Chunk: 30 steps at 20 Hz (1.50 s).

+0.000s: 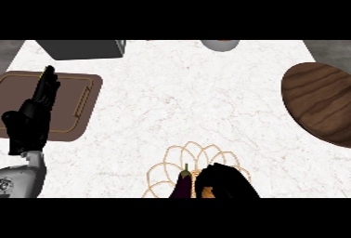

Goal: Pick the croissant from the placemat and place it in the bowl

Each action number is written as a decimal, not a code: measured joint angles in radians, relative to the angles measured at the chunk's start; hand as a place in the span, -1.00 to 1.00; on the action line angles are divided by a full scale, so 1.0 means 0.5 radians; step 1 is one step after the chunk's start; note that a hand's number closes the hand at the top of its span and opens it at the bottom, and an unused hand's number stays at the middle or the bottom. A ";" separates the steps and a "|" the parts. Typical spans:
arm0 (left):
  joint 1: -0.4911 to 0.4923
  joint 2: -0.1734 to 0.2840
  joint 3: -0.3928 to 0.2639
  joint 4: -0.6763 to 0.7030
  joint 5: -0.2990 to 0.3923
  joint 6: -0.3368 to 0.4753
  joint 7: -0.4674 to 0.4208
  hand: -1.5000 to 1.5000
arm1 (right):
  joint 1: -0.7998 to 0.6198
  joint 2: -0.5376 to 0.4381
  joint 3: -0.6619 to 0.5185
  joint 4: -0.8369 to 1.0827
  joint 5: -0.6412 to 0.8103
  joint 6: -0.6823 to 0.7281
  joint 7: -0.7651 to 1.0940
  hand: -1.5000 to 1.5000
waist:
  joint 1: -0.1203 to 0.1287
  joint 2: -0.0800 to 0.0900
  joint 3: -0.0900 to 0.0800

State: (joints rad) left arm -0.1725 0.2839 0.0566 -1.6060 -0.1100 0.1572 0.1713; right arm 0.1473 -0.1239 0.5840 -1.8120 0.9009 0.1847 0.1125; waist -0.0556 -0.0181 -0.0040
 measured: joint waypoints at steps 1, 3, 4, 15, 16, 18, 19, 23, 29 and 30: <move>-0.004 0.006 0.010 0.004 0.004 -0.004 0.004 0.00 | 0.071 0.008 0.009 -0.126 -0.016 -0.032 0.018 1.00 | 0.001 0.002 0.001; 0.010 0.000 -0.002 -0.014 -0.003 -0.005 0.004 0.00 | 0.226 -0.015 0.001 -0.372 -0.049 -0.096 0.035 1.00 | 0.009 0.006 0.004; 0.017 -0.019 -0.020 -0.027 -0.016 0.007 0.007 0.00 | 0.292 -0.027 -0.010 -0.493 -0.051 -0.120 0.063 1.00 | 0.014 0.008 0.005; -0.068 -0.036 -0.039 -0.028 -0.041 -0.027 0.040 0.00 | 0.503 -0.087 -0.542 -1.011 -0.115 -0.249 0.237 1.00 | 0.083 0.032 0.008; -0.069 -0.043 -0.046 -0.033 -0.048 -0.026 0.041 0.00 | 0.467 -0.090 -0.641 -0.993 -0.174 -0.238 0.225 1.00 | 0.088 0.034 0.009; -0.061 -0.064 -0.061 -0.044 -0.054 -0.021 0.033 0.00 | 0.376 -0.083 -0.834 -0.956 -0.341 -0.230 0.211 1.00 | 0.098 0.036 0.010; -0.062 -0.067 -0.066 -0.051 -0.060 -0.021 0.043 0.00 | 0.310 -0.084 -0.938 -0.902 -0.435 -0.234 0.195 1.00 | 0.104 0.037 0.010; -0.054 -0.060 -0.045 -0.033 -0.045 -0.048 0.001 0.00 | 0.046 -0.162 -1.361 -0.648 -0.781 -0.217 0.124 1.00 | 0.115 0.040 0.010; -0.080 -0.089 -0.053 0.001 -0.068 -0.043 -0.015 0.00 | -0.359 -0.390 -1.826 -0.033 -1.048 -0.246 -0.143 1.00 | 0.128 0.043 0.010; -0.087 -0.090 -0.054 -0.008 -0.070 -0.044 -0.001 0.00 | -0.411 -0.440 -1.877 0.067 -1.048 -0.257 -0.198 1.00 | 0.129 0.043 0.010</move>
State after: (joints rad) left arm -0.2160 0.2388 0.0296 -1.6099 -0.1452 0.1351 0.1709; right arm -0.0580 -0.3439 -0.3545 -1.7785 0.3770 0.0562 0.0133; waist 0.0088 0.0034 0.0010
